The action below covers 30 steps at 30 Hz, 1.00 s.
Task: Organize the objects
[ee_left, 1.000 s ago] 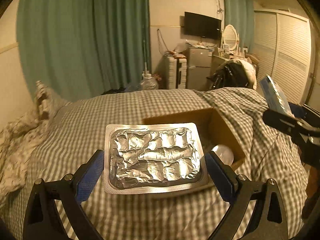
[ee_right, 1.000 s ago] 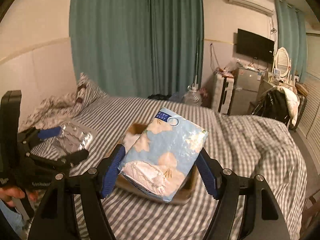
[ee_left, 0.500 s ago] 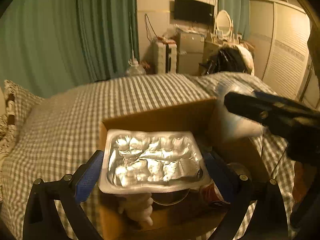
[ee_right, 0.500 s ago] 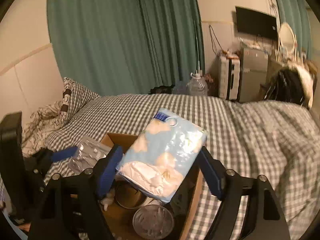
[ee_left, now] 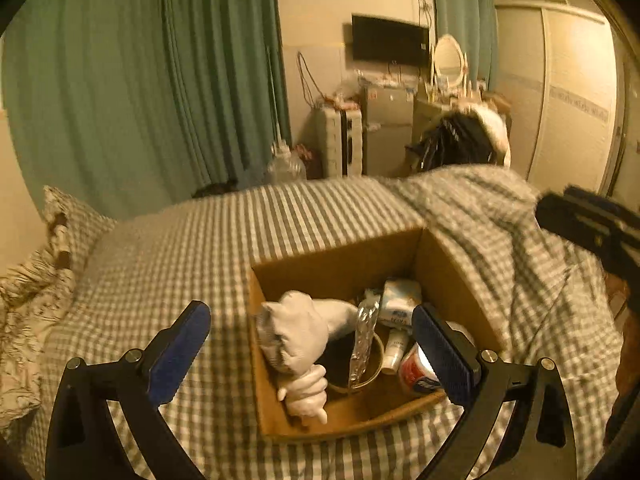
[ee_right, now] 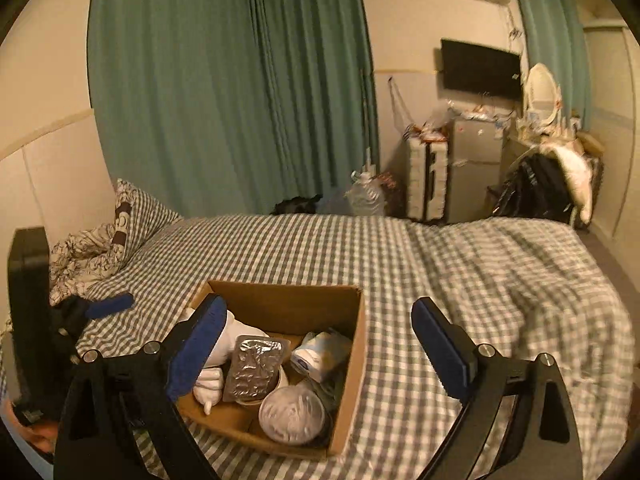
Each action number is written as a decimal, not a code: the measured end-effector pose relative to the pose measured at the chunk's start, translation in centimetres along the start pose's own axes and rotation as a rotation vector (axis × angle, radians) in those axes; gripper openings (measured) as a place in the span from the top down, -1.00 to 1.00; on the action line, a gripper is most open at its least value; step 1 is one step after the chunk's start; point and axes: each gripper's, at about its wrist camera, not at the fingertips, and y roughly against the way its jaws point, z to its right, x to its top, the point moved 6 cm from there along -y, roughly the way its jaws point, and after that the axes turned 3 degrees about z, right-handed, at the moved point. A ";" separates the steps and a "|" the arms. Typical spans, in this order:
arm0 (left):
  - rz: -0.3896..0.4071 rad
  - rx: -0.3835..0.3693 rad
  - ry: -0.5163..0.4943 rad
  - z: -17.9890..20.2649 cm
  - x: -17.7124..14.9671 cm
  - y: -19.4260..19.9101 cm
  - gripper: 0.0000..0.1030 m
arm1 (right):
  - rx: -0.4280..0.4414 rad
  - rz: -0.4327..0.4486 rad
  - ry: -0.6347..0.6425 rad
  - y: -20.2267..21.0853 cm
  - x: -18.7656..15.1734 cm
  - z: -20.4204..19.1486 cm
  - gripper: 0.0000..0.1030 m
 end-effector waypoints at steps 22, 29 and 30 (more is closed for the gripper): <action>0.349 0.054 0.148 -2.8 -3.4 18.6 -1.00 | -0.107 0.245 -0.011 17.3 -4.0 -4.8 -0.99; 0.241 0.075 0.134 -2.6 -6.5 13.7 -1.00 | -0.187 0.174 0.074 12.6 -7.3 -4.7 -0.99; 0.242 0.063 0.136 -2.5 -6.5 13.6 -1.00 | -0.179 0.168 0.077 12.3 -7.6 -4.7 -0.99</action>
